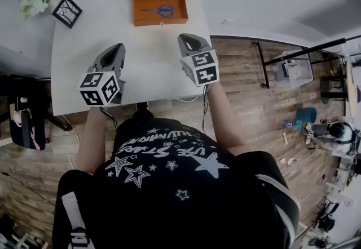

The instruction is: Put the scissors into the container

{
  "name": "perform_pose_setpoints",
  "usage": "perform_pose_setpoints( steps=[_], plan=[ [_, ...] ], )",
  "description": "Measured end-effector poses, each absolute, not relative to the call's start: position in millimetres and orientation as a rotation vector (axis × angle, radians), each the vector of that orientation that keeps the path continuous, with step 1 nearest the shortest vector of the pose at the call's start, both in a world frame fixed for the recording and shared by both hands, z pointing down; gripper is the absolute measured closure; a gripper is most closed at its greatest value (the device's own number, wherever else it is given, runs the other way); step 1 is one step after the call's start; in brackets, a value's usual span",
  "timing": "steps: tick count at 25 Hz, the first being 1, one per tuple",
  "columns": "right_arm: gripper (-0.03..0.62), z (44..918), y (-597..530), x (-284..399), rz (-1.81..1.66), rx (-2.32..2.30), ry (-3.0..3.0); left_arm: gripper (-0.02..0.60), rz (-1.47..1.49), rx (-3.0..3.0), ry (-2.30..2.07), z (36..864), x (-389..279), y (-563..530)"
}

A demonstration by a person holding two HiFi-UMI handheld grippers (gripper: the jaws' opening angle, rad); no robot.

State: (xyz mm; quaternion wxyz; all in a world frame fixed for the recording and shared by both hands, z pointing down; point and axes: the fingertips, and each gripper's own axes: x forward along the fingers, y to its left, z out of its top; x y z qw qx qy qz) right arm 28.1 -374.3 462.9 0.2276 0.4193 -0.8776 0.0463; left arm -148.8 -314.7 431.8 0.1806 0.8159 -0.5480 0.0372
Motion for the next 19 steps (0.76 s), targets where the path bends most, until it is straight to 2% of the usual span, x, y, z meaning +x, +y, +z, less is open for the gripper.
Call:
perform_pose_setpoints(
  steps=[19],
  plan=[
    [0.548, 467.6, -229.0, 122.0, 0.203, 1.184, -2.473, 0.563, 0.143, 2.277, -1.562, 445.9, -61.1, -163.3]
  ],
)
